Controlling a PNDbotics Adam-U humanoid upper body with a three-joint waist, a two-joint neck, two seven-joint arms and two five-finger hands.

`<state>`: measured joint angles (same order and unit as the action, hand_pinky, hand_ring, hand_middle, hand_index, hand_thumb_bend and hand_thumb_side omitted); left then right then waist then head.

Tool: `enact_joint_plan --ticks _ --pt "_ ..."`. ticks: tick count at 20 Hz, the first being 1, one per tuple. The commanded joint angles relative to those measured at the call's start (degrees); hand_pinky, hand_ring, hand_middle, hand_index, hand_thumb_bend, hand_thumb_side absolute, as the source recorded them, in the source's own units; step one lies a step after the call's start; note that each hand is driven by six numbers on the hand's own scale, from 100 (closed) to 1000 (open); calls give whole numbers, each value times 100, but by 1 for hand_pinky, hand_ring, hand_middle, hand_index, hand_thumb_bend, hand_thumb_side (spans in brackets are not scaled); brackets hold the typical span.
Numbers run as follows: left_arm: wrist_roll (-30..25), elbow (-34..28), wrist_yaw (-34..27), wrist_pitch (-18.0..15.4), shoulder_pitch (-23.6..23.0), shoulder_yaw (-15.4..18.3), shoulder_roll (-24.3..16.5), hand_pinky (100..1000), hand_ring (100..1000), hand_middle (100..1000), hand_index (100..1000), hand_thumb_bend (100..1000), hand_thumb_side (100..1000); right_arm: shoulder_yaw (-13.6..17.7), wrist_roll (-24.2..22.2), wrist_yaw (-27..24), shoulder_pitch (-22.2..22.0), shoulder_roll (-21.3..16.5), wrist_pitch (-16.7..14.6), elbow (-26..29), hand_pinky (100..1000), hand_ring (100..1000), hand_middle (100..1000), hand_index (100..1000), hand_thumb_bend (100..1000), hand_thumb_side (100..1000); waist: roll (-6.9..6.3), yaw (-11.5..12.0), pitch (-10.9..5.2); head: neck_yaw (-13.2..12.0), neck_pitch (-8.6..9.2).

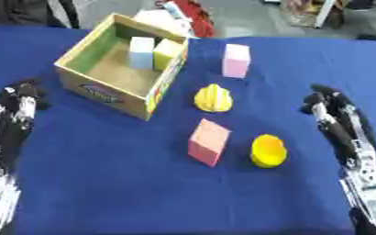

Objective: Pick up objects on the table and place them in the box.

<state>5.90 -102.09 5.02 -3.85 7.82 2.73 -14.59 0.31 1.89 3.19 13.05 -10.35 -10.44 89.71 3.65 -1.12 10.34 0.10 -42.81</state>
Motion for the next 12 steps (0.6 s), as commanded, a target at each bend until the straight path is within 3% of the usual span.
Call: enact_joint_plan --ticks 1,5,12 --pt "13 -69 7 -11 34 56 -39 678 578 582 773 100 712 46 -20 38 38 -109 -17 50 707 598 602 823 100 541 -76 -5 -160 -2 13" --pt "3 -60 8 -14 16 48 -43 678 578 582 773 100 712 -11 -207 133 73 -342 -56 47 716 608 618 856 100 519 -58 8 -179 16 -12" --pt "-14 -45 9 -14 -14 30 -63 678 578 582 773 100 712 -332 -1300 794 271 -1252 -471 179 762 702 739 945 100 563 -22 38 -233 32 -80"
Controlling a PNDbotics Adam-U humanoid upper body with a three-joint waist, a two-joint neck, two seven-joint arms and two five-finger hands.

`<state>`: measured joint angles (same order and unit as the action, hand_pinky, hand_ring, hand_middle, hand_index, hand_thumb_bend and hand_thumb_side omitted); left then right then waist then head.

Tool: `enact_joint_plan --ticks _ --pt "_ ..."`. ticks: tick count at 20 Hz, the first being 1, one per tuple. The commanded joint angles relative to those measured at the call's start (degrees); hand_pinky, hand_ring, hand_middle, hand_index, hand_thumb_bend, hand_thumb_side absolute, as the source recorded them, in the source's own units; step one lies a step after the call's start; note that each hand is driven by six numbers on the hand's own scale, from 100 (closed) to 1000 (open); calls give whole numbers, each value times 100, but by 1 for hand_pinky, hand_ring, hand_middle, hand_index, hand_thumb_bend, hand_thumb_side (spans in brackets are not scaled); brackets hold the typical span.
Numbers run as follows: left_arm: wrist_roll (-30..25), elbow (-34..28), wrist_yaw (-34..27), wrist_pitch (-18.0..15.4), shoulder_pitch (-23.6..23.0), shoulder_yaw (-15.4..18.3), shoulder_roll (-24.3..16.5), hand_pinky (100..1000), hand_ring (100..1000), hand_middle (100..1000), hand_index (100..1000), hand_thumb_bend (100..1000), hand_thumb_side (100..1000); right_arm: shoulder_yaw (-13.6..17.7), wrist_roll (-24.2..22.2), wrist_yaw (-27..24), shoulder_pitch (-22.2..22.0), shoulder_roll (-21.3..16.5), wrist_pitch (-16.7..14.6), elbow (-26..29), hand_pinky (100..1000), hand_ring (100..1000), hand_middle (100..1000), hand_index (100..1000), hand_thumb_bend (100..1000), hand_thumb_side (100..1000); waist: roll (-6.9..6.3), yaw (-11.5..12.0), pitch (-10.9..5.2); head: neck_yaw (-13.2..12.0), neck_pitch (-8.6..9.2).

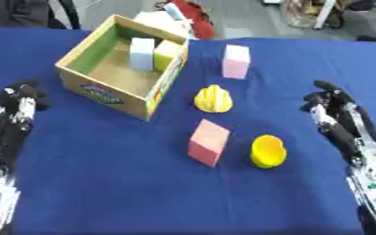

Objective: Pick up objects on the table and place them in the box.

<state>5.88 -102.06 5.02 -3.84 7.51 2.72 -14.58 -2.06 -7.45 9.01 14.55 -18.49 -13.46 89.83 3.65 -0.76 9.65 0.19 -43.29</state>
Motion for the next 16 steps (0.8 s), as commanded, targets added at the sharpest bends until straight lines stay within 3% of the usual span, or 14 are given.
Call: enact_joint_plan --ticks 1,4,10,16 --pt "-14 -46 9 -15 14 27 -67 678 578 582 773 100 712 -158 -534 271 166 -558 -258 198 772 725 762 957 100 586 -18 5 -173 25 -43" --pt "-28 -39 10 -16 4 13 -78 678 578 582 773 100 711 -392 -1051 402 353 -919 -527 320 788 755 799 975 100 614 -8 15 -198 52 -75" --pt "-41 -29 16 -17 -10 2 -111 678 578 582 773 100 709 -805 -2034 551 670 -1475 -863 458 812 802 853 997 100 480 10 30 -228 86 -83" --pt "-49 -16 30 -16 -39 -8 -143 678 577 582 773 100 711 -1205 -2778 702 781 -1821 -947 355 817 816 857 1000 100 521 55 13 -252 101 -83"
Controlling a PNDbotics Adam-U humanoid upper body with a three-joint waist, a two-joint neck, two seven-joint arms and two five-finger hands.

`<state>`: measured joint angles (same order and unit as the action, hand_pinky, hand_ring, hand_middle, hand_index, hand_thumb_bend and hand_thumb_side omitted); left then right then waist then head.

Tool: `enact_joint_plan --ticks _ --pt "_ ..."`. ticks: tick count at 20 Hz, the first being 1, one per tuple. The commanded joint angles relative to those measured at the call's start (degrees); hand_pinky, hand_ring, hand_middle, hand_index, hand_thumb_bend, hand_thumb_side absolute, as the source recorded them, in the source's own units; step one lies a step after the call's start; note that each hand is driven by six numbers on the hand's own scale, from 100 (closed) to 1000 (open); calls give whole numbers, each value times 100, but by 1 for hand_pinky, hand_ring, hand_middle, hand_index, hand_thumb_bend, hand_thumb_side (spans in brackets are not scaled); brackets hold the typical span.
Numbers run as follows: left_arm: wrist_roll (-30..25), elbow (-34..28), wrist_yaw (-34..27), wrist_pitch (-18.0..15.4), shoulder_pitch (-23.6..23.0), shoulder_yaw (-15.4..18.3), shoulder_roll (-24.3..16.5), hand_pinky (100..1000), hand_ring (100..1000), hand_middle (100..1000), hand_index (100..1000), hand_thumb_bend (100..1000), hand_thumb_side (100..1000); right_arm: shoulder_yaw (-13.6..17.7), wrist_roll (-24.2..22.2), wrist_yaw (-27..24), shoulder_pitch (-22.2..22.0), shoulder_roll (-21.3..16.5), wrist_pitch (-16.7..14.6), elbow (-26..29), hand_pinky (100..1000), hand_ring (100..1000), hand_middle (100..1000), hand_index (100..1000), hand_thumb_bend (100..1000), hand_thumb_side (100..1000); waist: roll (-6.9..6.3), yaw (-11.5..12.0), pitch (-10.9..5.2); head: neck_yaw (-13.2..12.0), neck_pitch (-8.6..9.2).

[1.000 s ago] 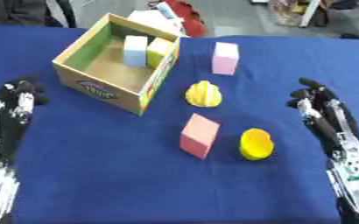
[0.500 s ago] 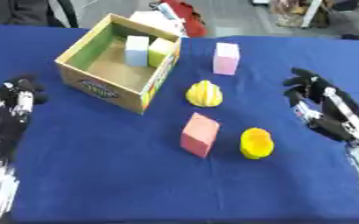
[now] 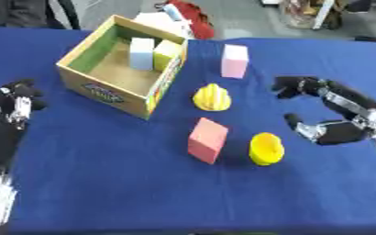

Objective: Pick up objects on the table and place them in the box.

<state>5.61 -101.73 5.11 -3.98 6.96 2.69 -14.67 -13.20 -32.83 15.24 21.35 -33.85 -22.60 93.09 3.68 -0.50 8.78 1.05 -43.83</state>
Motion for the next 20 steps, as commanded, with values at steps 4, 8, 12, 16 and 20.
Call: enact_joint_plan --ticks 4,8,12,16,20 --pt "-26 -44 29 -4 5 -8 -149 678 578 582 773 100 711 -303 -514 285 176 -407 -97 -80 821 824 867 1000 100 545 69 -17 -175 -1 -29" --pt "-33 -44 31 -4 7 -14 -150 678 578 582 773 100 711 -449 -621 480 265 -439 -143 -281 822 825 865 1000 100 576 75 0 -175 1 -29" --pt "-30 -44 34 -1 4 -9 -156 677 578 582 773 100 711 -537 -663 764 318 -434 -216 -490 824 832 872 1000 100 596 76 14 -173 0 -29" --pt "-29 -42 35 1 -1 -10 -151 677 578 582 773 100 712 -551 -576 1083 355 -385 -295 -661 828 842 881 1000 100 569 83 14 -176 3 -29" --pt "-29 -41 37 2 -8 -10 -146 677 578 582 773 100 713 -518 -415 1496 416 -335 -390 -736 838 867 906 1000 100 537 86 18 -179 8 -29"
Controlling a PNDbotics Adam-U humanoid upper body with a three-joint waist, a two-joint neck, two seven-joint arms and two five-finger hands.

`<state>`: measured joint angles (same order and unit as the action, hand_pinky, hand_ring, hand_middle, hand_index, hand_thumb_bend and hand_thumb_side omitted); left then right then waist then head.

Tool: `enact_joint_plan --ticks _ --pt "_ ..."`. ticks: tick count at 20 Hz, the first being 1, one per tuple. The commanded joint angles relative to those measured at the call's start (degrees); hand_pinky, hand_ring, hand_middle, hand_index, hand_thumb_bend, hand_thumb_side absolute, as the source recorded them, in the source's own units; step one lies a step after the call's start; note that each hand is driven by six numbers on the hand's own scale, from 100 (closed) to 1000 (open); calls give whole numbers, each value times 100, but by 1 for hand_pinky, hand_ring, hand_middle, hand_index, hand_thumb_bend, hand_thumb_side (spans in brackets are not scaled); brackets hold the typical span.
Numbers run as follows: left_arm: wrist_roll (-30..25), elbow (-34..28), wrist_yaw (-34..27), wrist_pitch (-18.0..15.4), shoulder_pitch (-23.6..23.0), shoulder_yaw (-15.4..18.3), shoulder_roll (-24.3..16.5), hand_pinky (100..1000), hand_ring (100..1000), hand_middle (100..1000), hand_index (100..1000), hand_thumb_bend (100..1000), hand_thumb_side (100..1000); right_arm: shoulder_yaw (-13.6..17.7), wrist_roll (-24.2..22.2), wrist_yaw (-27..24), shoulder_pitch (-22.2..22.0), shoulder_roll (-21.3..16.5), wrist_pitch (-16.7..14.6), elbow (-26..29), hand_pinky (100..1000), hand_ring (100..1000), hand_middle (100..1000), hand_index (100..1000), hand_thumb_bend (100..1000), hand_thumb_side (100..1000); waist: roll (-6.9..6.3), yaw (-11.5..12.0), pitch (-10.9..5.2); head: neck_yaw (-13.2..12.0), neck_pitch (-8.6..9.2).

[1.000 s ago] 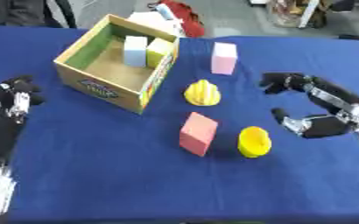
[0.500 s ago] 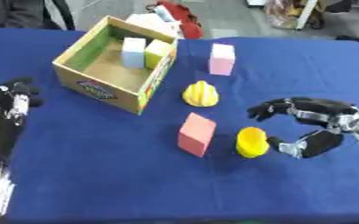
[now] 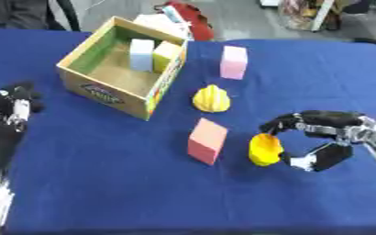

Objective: Pick up objects on the table and place them in the box.

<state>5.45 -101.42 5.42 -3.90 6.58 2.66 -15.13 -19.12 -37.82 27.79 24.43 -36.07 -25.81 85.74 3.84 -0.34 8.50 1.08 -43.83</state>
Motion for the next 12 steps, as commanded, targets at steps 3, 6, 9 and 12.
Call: enact_joint_plan --ticks 3,6,9,12 --pt "-11 -71 7 -5 28 -4 -102 677 578 582 773 100 713 98 227 668 140 -88 -161 11 850 887 921 1000 100 532 68 12 -149 11 -28" --pt "-7 -69 7 0 24 -1 -103 677 577 582 773 100 715 68 296 1058 155 -58 -260 1 854 897 927 1000 100 549 74 19 -147 18 -28" --pt "-12 -68 8 3 24 -7 -102 677 577 582 773 100 715 -2 313 1359 160 -21 -368 -18 857 903 931 1000 100 552 82 21 -145 17 -28" --pt "-13 -67 12 5 22 -6 -106 677 577 582 773 100 715 -53 339 1576 158 17 -473 -21 857 905 930 1000 100 547 87 23 -143 19 -28"
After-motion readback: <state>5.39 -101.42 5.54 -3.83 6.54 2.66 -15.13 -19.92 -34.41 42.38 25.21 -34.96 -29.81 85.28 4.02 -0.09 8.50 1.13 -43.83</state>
